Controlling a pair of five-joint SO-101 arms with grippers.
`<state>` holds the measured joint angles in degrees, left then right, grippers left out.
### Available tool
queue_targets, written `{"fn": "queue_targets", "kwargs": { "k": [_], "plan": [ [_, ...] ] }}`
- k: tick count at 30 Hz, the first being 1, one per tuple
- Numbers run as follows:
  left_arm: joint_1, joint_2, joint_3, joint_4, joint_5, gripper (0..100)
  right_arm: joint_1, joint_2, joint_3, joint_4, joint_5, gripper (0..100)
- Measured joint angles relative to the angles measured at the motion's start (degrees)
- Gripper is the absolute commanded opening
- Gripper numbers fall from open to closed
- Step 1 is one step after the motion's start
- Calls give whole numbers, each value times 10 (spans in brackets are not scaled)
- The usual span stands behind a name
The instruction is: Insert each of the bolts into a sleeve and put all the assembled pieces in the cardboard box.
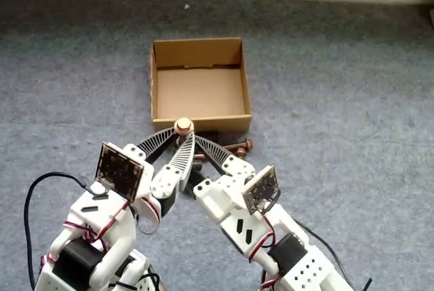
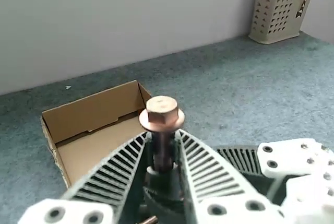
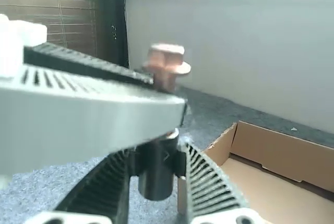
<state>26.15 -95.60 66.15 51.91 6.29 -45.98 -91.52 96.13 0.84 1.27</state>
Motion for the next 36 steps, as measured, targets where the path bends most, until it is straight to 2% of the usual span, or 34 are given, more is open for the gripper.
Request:
{"fn": "queue_targets", "kwargs": {
  "k": [4,9,12,19,24,31,36],
  "plan": [
    [-11,-3,-1,42,14,230,-1,1,0,0,0,5],
    [-63,-4,-4,48,21,231,13,2,0,1,-1,5],
    [-84,-4,-4,48,21,231,47,1,0,3,-39,5],
    [-148,-4,-4,48,21,227,101,1,0,135,-90,5],
    [-205,-4,-4,52,21,195,170,1,-12,200,-111,5],
    [-291,-4,74,63,20,189,193,9,-110,236,-112,5],
    [-341,3,141,63,20,189,194,127,-205,235,-112,5]
  ]
}}
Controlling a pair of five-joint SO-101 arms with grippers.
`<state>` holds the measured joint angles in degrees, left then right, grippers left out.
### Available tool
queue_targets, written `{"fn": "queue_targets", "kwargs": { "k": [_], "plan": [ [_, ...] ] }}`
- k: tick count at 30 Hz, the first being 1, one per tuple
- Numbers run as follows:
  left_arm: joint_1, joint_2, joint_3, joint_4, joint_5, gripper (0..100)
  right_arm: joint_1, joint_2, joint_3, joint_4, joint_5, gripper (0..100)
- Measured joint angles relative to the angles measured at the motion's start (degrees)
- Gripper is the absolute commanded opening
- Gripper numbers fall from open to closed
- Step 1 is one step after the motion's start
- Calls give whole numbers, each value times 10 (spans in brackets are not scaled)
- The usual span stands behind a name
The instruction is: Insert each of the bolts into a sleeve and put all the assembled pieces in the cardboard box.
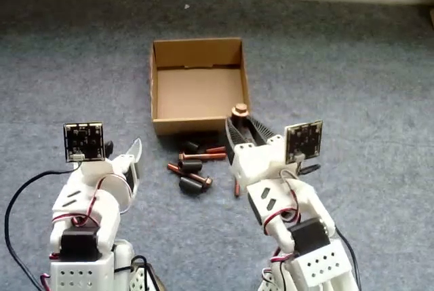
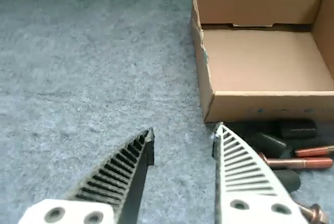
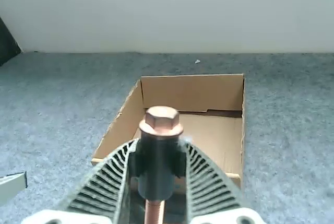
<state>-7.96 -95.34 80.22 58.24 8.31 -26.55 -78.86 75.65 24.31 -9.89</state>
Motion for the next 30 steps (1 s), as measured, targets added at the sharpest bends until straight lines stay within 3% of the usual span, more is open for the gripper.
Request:
{"fn": "queue_targets", "kwargs": {
  "k": [11,18,24,30],
  "plan": [
    [-4,0,26,0,0,189,4,456,-242,-144,0,5],
    [-4,0,28,-5,0,189,27,667,-358,-172,0,12],
    [-4,0,32,-18,0,189,52,763,-435,-145,-3,167],
    [-4,0,32,-18,0,189,50,746,-475,-54,-4,173]
  ]
}}
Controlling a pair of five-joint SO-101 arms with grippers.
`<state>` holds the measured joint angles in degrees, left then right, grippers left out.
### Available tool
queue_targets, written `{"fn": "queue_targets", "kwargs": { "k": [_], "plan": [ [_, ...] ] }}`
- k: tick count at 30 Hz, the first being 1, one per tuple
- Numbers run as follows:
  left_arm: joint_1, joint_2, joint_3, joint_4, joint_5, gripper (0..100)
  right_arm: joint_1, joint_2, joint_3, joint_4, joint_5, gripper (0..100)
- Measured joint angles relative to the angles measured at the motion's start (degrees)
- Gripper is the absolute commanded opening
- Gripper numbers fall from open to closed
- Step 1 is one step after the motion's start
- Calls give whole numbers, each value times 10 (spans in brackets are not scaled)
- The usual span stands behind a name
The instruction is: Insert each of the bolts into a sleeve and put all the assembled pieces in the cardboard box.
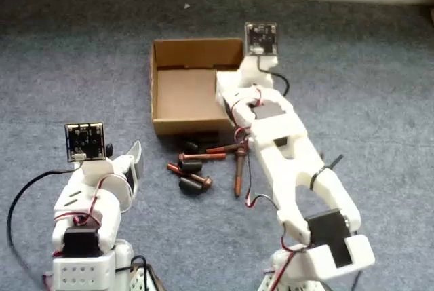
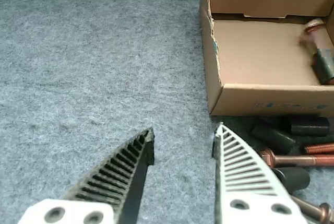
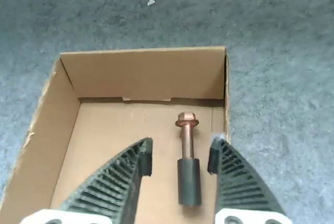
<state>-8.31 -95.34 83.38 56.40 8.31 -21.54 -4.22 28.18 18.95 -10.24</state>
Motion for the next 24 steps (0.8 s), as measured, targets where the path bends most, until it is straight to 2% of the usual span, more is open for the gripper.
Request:
{"fn": "queue_targets", "kwargs": {
  "k": [6,14,21,24],
  "plan": [
    [0,0,0,0,0,189,-25,-80,-1,128,2,173],
    [-37,0,0,0,0,189,-109,-149,26,356,107,173],
    [-37,0,0,-12,0,189,-205,-159,102,376,135,176],
    [-37,0,0,-16,0,189,-232,-160,124,354,140,177]
  ]
}}
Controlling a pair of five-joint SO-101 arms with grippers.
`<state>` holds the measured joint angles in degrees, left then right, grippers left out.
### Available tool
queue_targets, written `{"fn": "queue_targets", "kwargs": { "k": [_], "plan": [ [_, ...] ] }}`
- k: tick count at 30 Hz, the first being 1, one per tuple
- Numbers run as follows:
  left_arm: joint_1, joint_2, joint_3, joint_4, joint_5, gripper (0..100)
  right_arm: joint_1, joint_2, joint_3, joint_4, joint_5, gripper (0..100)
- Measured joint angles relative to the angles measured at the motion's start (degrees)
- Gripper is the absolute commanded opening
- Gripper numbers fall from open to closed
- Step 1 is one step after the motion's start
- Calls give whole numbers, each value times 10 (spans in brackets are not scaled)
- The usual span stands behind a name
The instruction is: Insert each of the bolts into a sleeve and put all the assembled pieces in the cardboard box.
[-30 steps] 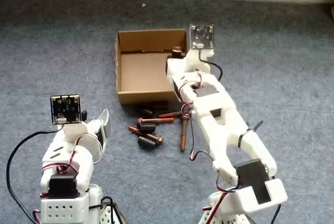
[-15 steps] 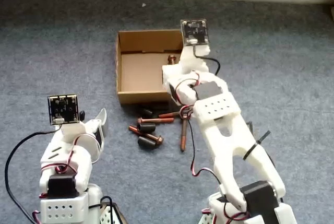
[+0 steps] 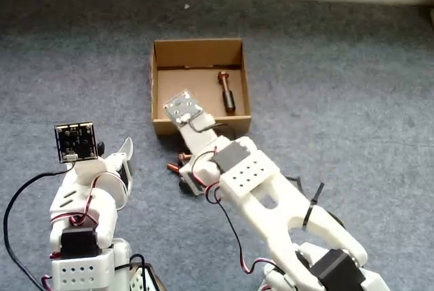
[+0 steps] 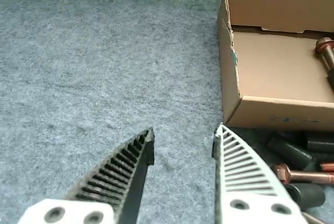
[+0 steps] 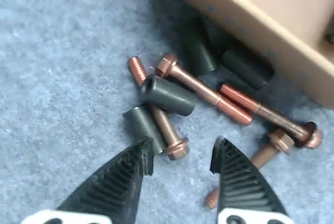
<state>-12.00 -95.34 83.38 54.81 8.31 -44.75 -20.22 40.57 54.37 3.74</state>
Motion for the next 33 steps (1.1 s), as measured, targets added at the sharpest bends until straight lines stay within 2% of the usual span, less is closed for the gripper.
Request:
{"fn": "queue_targets", "kwargs": {
  "k": [5,12,19,33],
  "plan": [
    [0,0,0,0,0,189,-25,0,55,-89,1,177],
    [0,0,0,0,0,189,-45,0,68,-149,36,177],
    [0,0,0,0,0,189,-40,99,63,-160,36,177],
    [0,0,0,0,0,189,-11,173,-16,-159,37,175]
  ]
}}
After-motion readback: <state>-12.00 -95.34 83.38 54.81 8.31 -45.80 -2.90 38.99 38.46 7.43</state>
